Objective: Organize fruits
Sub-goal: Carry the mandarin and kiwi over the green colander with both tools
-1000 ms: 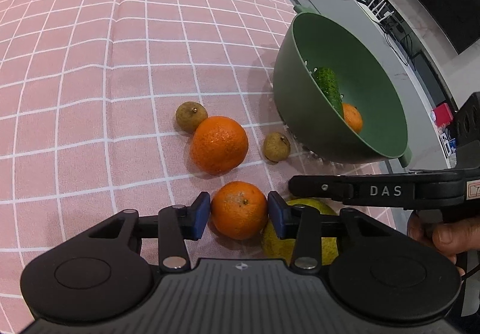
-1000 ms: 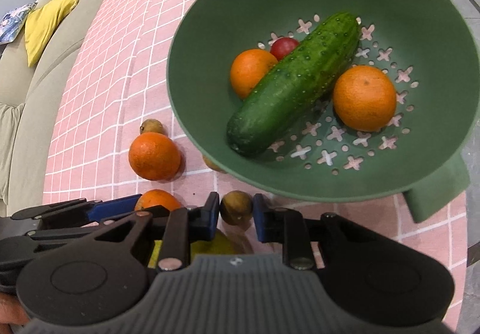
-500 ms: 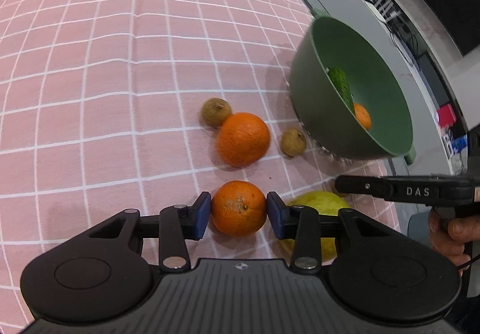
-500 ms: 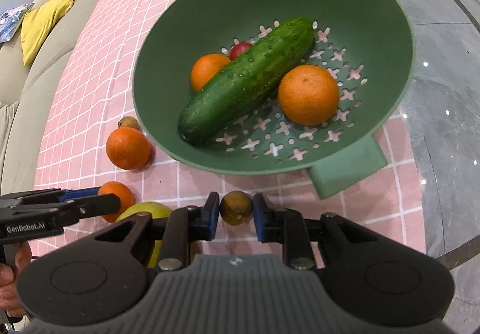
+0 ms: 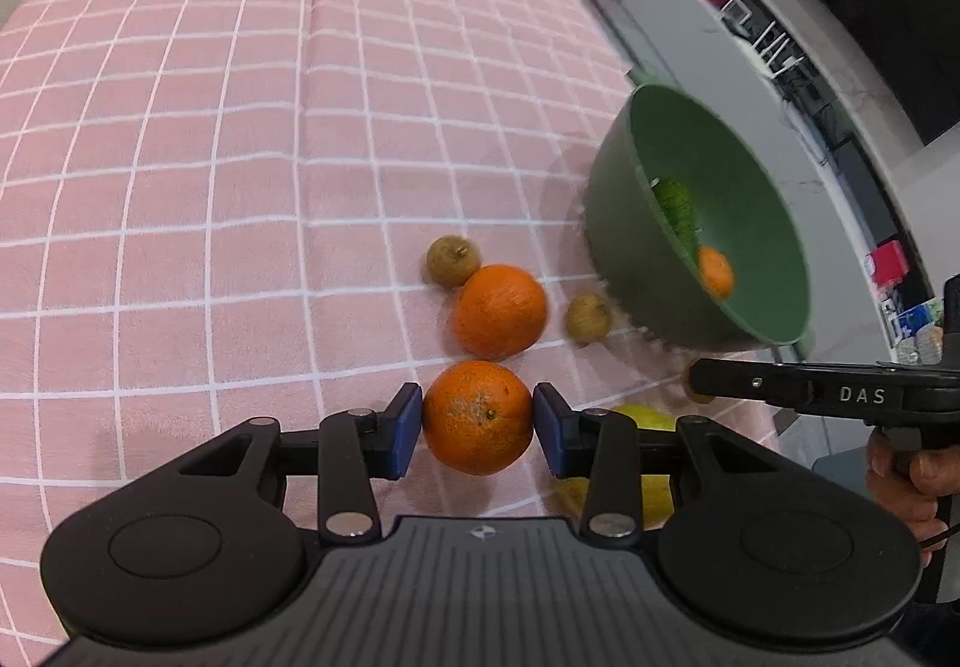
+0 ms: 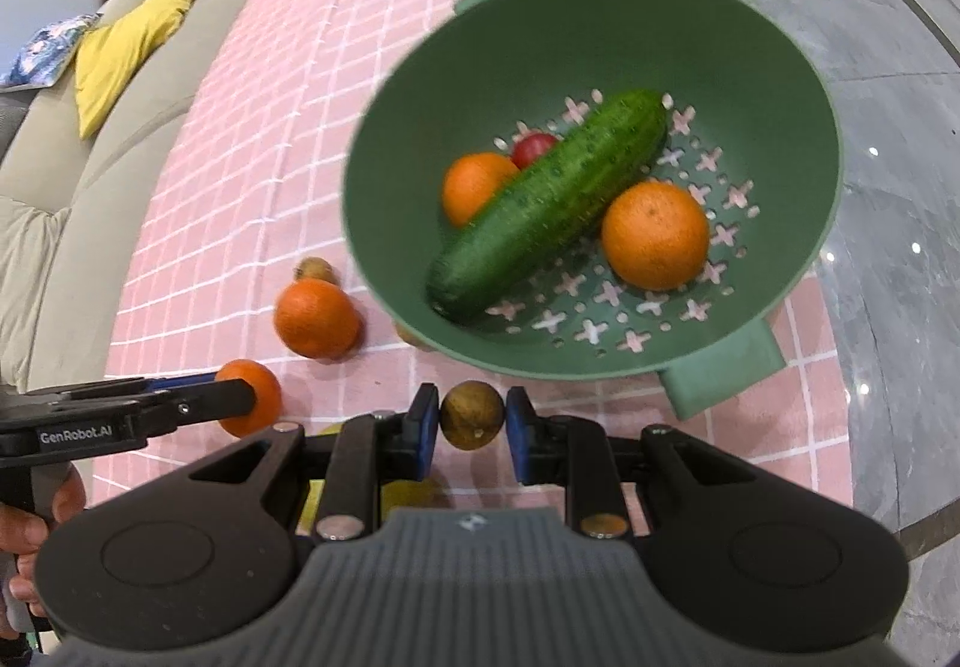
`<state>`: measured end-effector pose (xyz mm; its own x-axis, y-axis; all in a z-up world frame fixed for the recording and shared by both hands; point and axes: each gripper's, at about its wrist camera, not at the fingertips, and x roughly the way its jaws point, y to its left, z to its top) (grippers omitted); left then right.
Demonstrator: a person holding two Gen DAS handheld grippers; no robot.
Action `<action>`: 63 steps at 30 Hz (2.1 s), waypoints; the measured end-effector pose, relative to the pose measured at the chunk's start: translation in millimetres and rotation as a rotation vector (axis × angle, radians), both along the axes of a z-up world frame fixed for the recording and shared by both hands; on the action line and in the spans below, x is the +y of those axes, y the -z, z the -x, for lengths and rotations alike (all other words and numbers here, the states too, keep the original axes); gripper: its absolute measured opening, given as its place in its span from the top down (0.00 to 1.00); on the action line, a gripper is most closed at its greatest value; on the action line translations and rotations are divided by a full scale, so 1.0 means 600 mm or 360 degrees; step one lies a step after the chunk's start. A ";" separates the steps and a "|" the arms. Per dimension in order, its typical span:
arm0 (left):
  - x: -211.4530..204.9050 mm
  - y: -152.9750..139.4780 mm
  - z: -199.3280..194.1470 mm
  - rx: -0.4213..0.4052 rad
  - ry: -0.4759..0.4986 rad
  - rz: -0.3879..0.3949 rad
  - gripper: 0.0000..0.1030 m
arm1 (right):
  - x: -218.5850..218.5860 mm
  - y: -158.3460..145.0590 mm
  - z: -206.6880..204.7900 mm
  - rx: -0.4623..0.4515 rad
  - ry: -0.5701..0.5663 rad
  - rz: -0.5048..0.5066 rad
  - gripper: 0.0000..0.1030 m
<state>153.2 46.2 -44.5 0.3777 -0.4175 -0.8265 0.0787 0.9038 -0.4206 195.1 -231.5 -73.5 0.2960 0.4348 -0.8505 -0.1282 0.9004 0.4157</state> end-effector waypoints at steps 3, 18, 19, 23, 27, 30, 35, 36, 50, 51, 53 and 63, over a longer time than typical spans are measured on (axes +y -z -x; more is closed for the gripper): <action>-0.002 -0.024 0.007 -0.0054 -0.0003 0.0037 0.56 | 0.001 -0.022 0.000 -0.0035 -0.0008 -0.0052 0.81; -0.084 -0.106 -0.002 -0.0139 0.0082 -0.0029 0.56 | -0.038 -0.106 -0.008 -0.0143 0.0084 -0.0317 0.81; -0.093 -0.110 -0.006 -0.0145 0.0093 -0.0031 0.56 | -0.044 -0.108 -0.011 -0.0151 0.0097 -0.0321 0.81; -0.137 -0.122 -0.026 -0.0165 0.0146 -0.0028 0.56 | -0.069 -0.111 -0.023 -0.0175 0.0152 -0.0335 0.81; -0.188 -0.129 -0.046 -0.0185 0.0213 -0.0019 0.56 | -0.095 -0.110 -0.037 -0.0193 0.0216 -0.0323 0.81; -0.222 -0.131 -0.060 -0.0195 0.0261 -0.0018 0.56 | -0.113 -0.106 -0.046 -0.0191 0.0262 -0.0314 0.81; -0.269 -0.122 -0.076 -0.0197 0.0330 -0.0047 0.56 | -0.139 -0.098 -0.053 -0.0196 0.0312 -0.0277 0.81; -0.278 -0.120 -0.078 -0.0195 0.0341 -0.0063 0.56 | -0.144 -0.096 -0.054 -0.0197 0.0320 -0.0264 0.81; -0.364 -0.039 -0.111 -0.0088 0.0453 -0.0325 0.56 | -0.126 -0.019 -0.119 -0.0242 0.0223 0.0169 0.81; -0.367 -0.035 -0.111 -0.0078 0.0455 -0.0336 0.56 | -0.125 -0.015 -0.122 -0.0247 0.0214 0.0165 0.81; -0.371 -0.028 -0.112 -0.0064 0.0462 -0.0364 0.56 | -0.116 -0.014 -0.123 -0.0265 0.0193 0.0190 0.81; -0.370 -0.019 -0.115 -0.0027 0.0470 -0.0399 0.56 | -0.091 -0.006 -0.127 -0.0303 0.0126 0.0238 0.80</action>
<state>222.2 -175.9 -33.3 0.2857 -0.2960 -0.9115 0.3560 0.9158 -0.1858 271.1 -285.9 -70.1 0.4852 0.2776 -0.8292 -0.1181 0.9604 0.2524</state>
